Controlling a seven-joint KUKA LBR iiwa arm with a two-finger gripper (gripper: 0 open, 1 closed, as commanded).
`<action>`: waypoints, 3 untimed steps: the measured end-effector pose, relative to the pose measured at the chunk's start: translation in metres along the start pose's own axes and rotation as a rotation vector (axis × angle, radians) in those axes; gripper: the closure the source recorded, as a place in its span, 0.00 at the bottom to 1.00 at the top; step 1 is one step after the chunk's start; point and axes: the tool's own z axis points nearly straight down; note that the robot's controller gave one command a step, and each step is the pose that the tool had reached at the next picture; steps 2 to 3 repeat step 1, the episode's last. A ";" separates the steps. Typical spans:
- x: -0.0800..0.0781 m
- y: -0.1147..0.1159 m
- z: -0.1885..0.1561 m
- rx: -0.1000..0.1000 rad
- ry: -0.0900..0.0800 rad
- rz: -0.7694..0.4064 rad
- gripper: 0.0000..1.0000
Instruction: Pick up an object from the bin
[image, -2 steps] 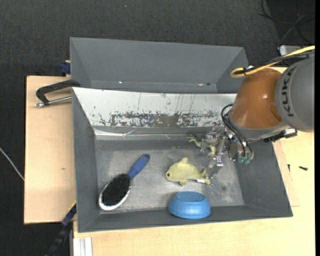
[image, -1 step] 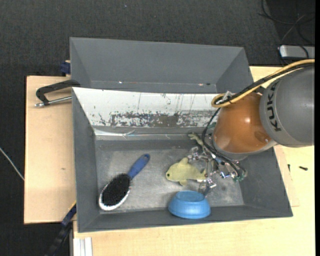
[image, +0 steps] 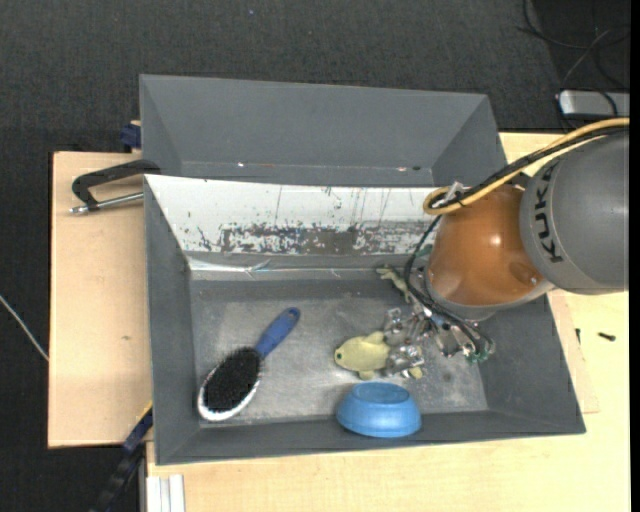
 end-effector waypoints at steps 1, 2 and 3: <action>0.009 -0.007 -0.174 0.005 -0.011 -0.192 1.00; 0.009 -0.007 -0.174 0.005 -0.011 -0.192 1.00; 0.009 -0.007 -0.174 0.005 -0.011 -0.192 1.00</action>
Offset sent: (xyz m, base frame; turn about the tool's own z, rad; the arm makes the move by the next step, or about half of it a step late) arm -0.0096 -0.0102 0.1686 -0.1936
